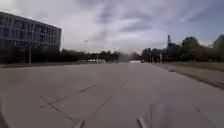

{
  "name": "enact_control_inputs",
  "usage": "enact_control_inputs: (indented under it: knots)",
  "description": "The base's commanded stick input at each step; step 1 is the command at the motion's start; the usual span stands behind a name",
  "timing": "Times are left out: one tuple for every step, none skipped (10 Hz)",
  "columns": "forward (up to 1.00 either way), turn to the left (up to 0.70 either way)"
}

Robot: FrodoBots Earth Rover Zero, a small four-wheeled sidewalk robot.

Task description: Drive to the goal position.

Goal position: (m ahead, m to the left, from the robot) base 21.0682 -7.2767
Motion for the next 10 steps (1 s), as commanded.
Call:
enact_control_inputs:
  knots:
    - [1.0, -0.27]
    - [1.0, -0.27]
    - [1.0, -0.27]
    - [1.0, -0.27]
    - [1.0, -0.27]
    - [1.0, -0.15]
    - [1.0, 0.0]
    - [1.0, 0.0]
    - [1.0, 0.0]
    - [1.0, 0.0]
